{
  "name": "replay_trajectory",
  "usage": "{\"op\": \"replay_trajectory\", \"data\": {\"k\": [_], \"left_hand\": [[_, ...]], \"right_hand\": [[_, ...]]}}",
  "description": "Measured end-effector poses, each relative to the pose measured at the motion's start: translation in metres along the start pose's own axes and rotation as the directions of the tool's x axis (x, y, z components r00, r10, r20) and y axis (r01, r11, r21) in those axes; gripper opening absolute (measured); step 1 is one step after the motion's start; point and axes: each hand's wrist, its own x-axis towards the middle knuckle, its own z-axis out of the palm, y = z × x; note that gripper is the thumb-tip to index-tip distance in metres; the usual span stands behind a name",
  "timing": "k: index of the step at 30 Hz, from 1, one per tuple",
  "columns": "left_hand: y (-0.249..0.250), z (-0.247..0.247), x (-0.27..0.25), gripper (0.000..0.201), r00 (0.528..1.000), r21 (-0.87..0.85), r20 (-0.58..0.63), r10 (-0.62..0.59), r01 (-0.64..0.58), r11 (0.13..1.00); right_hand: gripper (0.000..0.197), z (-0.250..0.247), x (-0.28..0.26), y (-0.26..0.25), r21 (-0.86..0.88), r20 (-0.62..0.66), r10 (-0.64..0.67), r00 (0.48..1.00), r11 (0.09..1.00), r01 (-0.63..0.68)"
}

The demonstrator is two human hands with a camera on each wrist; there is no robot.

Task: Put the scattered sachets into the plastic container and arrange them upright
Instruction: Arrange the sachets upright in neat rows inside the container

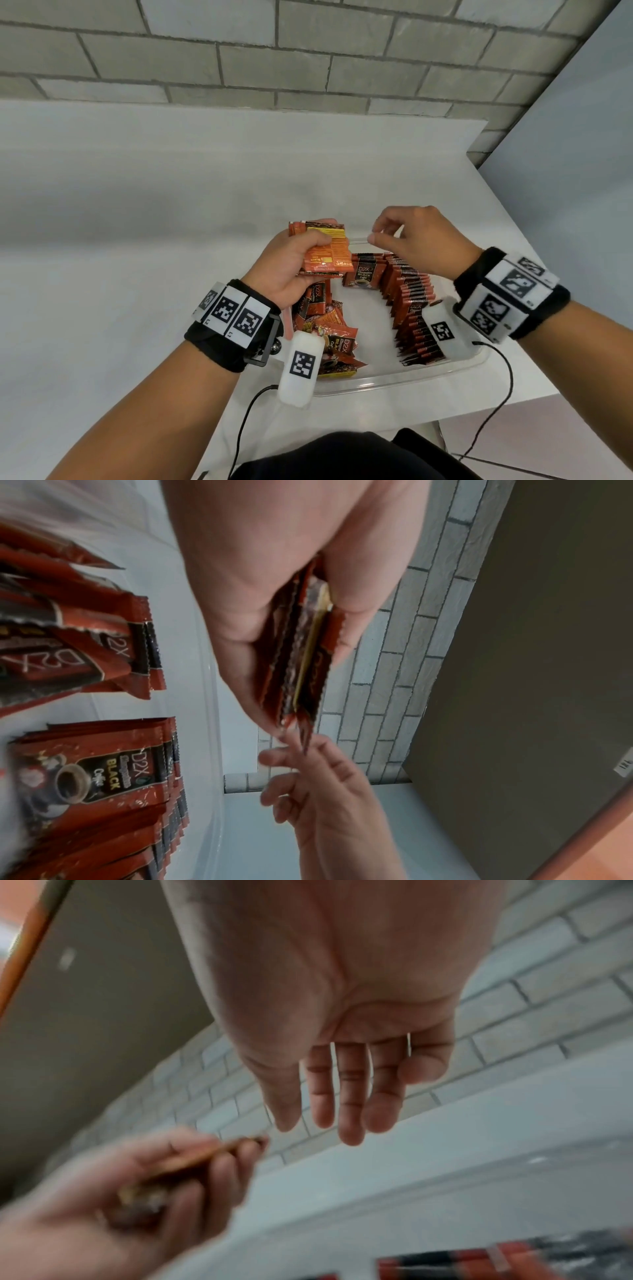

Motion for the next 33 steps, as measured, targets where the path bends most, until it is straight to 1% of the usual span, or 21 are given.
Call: {"op": "replay_trajectory", "data": {"k": [1, 3, 5, 7, 8, 9, 11, 12, 15, 16, 17, 18, 20, 22, 23, 25, 27, 28, 30, 33], "left_hand": [[0.000, 0.002, -0.001, 0.025, 1.000, 0.035, 0.023, 0.004, -0.005, 0.999], [-0.003, 0.007, -0.002, 0.036, 0.997, 0.075, 0.071, 0.011, -0.017, 0.997], [-0.005, 0.011, -0.002, 0.041, 0.995, 0.084, 0.102, 0.021, -0.030, 0.996], [-0.007, 0.015, -0.001, 0.040, 0.991, 0.097, 0.130, 0.026, -0.039, 0.995], [-0.008, 0.016, -0.001, 0.039, 0.990, 0.099, 0.140, 0.025, -0.039, 0.994], [-0.008, 0.017, 0.000, 0.038, 0.989, 0.101, 0.145, 0.021, -0.036, 0.994], [-0.008, 0.018, 0.000, 0.035, 0.989, 0.114, 0.150, 0.006, -0.023, 0.993], [-0.007, 0.019, 0.000, 0.036, 0.988, 0.120, 0.153, -0.004, -0.015, 0.993], [-0.006, 0.021, 0.001, 0.050, 0.993, 0.070, 0.111, -0.044, 0.037, 0.997], [-0.007, 0.020, 0.002, 0.053, 0.994, 0.039, 0.094, -0.058, 0.055, 0.998], [-0.007, 0.020, 0.001, 0.052, 0.994, 0.011, 0.090, -0.065, 0.065, 0.998], [-0.008, 0.020, 0.001, 0.048, 0.993, -0.012, 0.097, -0.063, 0.064, 0.998], [-0.010, 0.020, 0.000, 0.040, 0.992, -0.026, 0.120, -0.039, 0.042, 0.999], [-0.010, 0.019, 0.001, 0.041, 0.993, 0.007, 0.113, -0.021, 0.021, 1.000], [-0.010, 0.019, 0.002, 0.041, 0.993, 0.027, 0.114, -0.020, 0.017, 1.000], [-0.010, 0.019, 0.002, 0.041, 0.991, 0.049, 0.130, -0.029, 0.023, 0.999], [-0.011, 0.020, 0.001, 0.044, 0.989, 0.075, 0.142, -0.040, 0.029, 0.997], [-0.011, 0.022, 0.001, 0.044, 0.988, 0.094, 0.147, -0.043, 0.029, 0.995], [-0.012, 0.025, 0.000, 0.043, 0.987, 0.131, 0.156, -0.041, 0.020, 0.991], [-0.014, 0.029, -0.001, 0.046, 0.987, 0.143, 0.160, -0.021, -0.002, 0.990]], "right_hand": [[0.017, -0.004, -0.004, -0.005, 0.135, 0.010, 0.000, 1.000, 0.991, -0.002], [0.024, -0.006, -0.011, -0.015, 0.304, 0.069, -0.013, 0.998, 0.953, -0.009], [0.033, -0.005, -0.017, -0.021, 0.389, 0.097, -0.025, 0.995, 0.921, -0.015], [0.040, -0.005, -0.019, -0.021, 0.447, 0.075, -0.003, 0.997, 0.894, -0.031], [0.039, -0.005, -0.020, -0.020, 0.469, 0.064, 0.005, 0.998, 0.882, -0.035], [0.034, -0.005, -0.020, -0.019, 0.494, 0.047, 0.008, 0.999, 0.869, -0.030], [0.017, -0.006, -0.022, -0.016, 0.546, -0.028, 0.013, 1.000, 0.837, 0.004], [0.014, -0.007, -0.023, -0.013, 0.559, -0.087, 0.024, 0.996, 0.829, 0.029], [0.015, -0.010, -0.030, -0.008, 0.540, -0.288, 0.026, 0.957, 0.830, 0.140], [0.015, -0.010, -0.033, -0.007, 0.511, -0.335, 0.001, 0.942, 0.840, 0.181], [0.016, -0.010, -0.036, -0.006, 0.462, -0.356, -0.038, 0.934, 0.862, 0.211], [0.016, -0.008, -0.038, -0.005, 0.404, -0.340, -0.080, 0.937, 0.887, 0.223], [0.015, -0.002, -0.042, -0.003, 0.316, -0.211, -0.150, 0.966, 0.925, 0.213], [0.015, 0.002, -0.045, -0.001, 0.295, -0.096, -0.172, 0.980, 0.936, 0.193], [0.015, 0.001, -0.047, 0.000, 0.316, -0.077, -0.165, 0.983, 0.931, 0.181], [0.016, -0.003, -0.047, 0.001, 0.349, -0.113, -0.134, 0.984, 0.922, 0.166], [0.025, -0.007, -0.043, 0.003, 0.304, -0.175, -0.109, 0.978, 0.939, 0.159], [0.031, -0.008, -0.040, 0.003, 0.277, -0.180, -0.109, 0.978, 0.948, 0.156], [0.037, -0.008, -0.034, 0.000, 0.250, -0.133, -0.129, 0.983, 0.955, 0.159], [0.039, -0.013, -0.026, -0.007, 0.212, -0.001, -0.179, 0.984, 0.961, 0.175]]}}
